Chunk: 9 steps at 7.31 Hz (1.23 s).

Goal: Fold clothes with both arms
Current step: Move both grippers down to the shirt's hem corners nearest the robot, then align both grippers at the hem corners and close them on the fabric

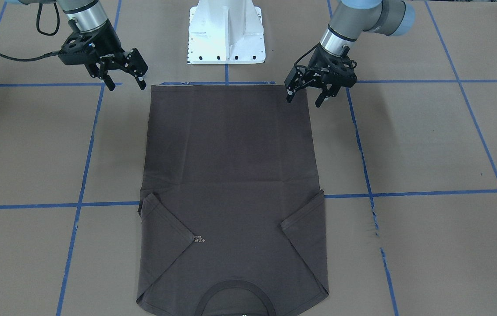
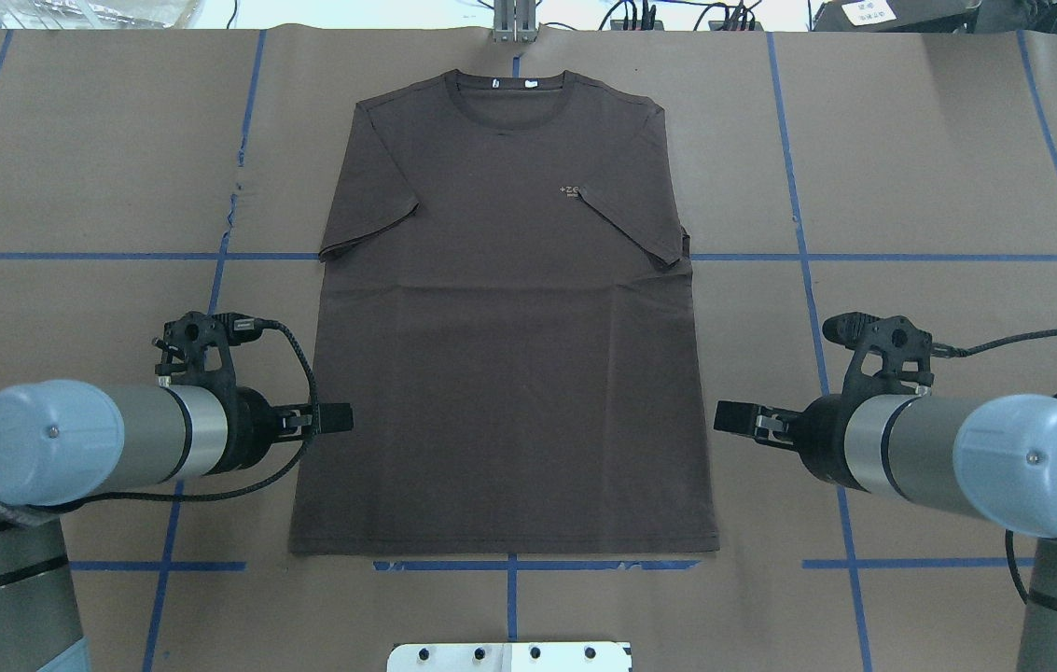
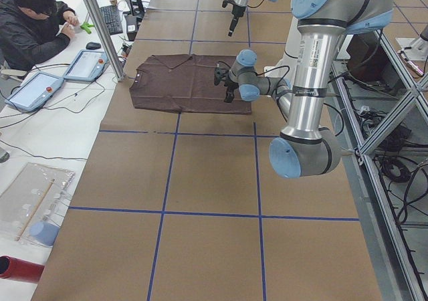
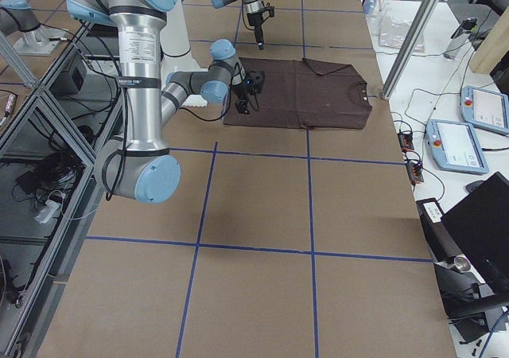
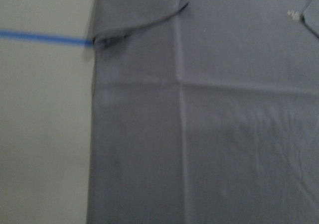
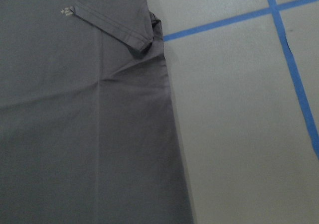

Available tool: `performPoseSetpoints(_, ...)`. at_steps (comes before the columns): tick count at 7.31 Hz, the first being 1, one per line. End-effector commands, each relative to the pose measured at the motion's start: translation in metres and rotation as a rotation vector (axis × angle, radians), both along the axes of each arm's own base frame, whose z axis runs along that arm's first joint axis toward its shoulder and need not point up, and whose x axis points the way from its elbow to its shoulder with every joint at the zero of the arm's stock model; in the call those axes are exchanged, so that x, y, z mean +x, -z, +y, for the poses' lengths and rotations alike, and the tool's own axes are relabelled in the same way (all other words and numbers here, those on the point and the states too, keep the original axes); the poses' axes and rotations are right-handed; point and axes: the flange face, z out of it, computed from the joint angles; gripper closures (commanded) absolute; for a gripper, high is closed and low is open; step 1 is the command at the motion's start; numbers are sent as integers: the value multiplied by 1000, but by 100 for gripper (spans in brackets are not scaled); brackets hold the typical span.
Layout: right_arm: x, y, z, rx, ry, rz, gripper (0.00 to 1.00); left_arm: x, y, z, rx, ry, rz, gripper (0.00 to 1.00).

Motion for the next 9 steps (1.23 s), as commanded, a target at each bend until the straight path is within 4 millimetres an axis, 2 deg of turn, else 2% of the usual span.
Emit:
performPoseSetpoints(1,-10,0,18,12,-16,4,0,20,-15,39,-101,16,-49,46)
performPoseSetpoints(4,-11,1,17,16,-16,0,0,34,-29,59,-141,-8,-91,46)
performPoseSetpoints(9,-11,0,17,14,-17,1,0,37,-44,69,-156,-24,-144,46)
